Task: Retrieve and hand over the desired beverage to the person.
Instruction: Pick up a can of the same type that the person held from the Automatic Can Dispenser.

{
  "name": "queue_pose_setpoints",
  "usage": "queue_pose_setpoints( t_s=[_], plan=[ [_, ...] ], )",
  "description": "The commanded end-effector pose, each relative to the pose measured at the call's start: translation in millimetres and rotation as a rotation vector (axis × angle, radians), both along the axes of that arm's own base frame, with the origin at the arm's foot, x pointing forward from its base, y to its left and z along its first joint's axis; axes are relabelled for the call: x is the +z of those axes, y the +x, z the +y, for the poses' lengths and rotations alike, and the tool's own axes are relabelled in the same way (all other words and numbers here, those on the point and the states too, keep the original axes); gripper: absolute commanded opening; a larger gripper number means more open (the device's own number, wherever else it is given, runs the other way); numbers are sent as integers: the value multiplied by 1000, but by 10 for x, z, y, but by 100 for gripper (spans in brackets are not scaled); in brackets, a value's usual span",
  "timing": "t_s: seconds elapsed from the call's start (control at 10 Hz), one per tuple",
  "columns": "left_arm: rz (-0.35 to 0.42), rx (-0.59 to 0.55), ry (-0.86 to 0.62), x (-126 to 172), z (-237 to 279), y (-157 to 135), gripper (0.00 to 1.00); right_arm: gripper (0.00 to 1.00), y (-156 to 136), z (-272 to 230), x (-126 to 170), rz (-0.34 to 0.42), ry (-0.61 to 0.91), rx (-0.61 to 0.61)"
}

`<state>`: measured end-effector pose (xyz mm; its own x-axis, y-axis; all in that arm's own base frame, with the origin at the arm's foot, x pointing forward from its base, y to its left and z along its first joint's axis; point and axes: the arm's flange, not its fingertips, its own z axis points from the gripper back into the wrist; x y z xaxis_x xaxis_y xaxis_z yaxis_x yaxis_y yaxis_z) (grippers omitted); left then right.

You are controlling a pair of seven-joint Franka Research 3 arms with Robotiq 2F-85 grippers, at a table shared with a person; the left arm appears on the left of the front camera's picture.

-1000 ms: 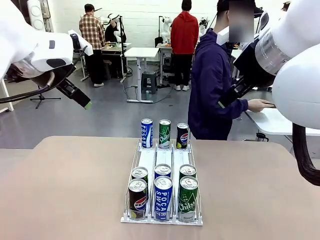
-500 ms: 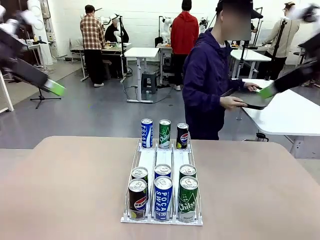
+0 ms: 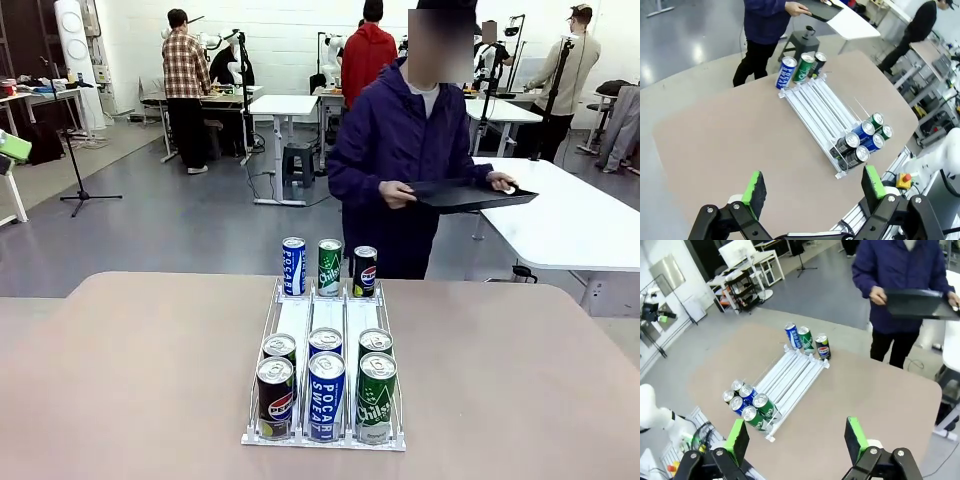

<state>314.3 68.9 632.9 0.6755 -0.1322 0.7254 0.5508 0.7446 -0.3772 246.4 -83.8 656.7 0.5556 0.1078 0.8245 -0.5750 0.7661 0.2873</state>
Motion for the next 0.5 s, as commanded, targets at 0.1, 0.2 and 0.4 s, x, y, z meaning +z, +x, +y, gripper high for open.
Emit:
queue_pose_setpoints(
  t_s=[0.1, 0.2, 0.4],
  plan=[
    [-25, 83, -23, -83, 8, -96, 100, 100, 177, -126, -143, 71, 29, 2],
    [-2, 31, -4, -7, 56, -37, 100, 100, 295, -70, -194, 92, -3, 9],
    [-2, 31, -4, -7, 56, -37, 100, 100, 63, -132, -108, 45, 22, -30]
  ],
)
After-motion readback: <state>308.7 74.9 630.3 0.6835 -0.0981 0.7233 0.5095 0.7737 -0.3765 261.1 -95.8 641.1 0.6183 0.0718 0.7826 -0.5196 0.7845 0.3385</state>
